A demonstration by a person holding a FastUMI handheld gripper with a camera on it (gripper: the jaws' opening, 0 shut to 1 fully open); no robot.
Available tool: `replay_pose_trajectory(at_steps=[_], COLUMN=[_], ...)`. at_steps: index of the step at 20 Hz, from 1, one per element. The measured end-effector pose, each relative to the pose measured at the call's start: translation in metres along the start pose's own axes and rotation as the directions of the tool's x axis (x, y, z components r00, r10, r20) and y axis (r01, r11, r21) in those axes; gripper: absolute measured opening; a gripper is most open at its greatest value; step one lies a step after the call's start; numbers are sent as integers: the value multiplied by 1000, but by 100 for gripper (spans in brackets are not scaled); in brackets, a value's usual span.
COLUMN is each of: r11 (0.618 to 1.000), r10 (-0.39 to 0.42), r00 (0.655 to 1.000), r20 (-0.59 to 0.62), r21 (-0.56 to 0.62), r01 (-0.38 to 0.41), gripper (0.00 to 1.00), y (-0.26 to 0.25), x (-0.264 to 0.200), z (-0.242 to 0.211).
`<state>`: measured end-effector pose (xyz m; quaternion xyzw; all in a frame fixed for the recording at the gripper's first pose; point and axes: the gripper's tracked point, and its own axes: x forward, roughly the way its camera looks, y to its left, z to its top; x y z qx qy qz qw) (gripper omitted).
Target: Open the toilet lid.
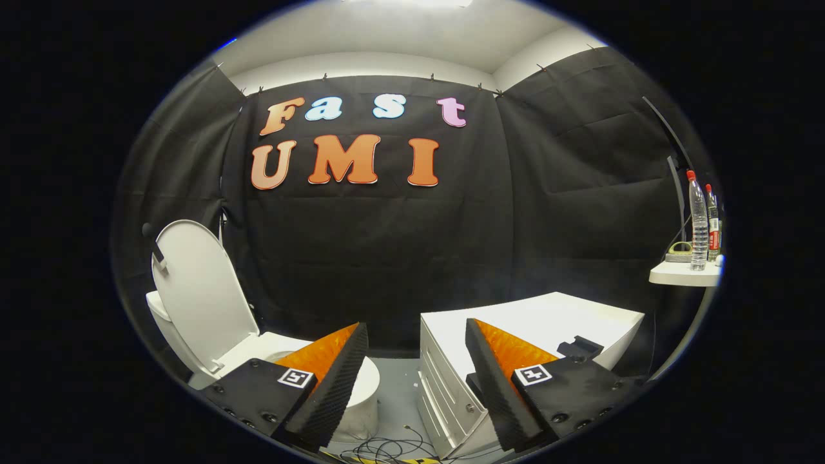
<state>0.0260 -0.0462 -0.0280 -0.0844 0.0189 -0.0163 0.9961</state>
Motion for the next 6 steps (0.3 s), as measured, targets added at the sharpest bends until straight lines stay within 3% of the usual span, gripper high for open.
replay_pose_trajectory(at_steps=[6], r11=[1000], r10=[3], r00=[1000], r20=[-8], r21=[1], r01=[-3], gripper=[98], y=[3], x=[3], z=[-2])
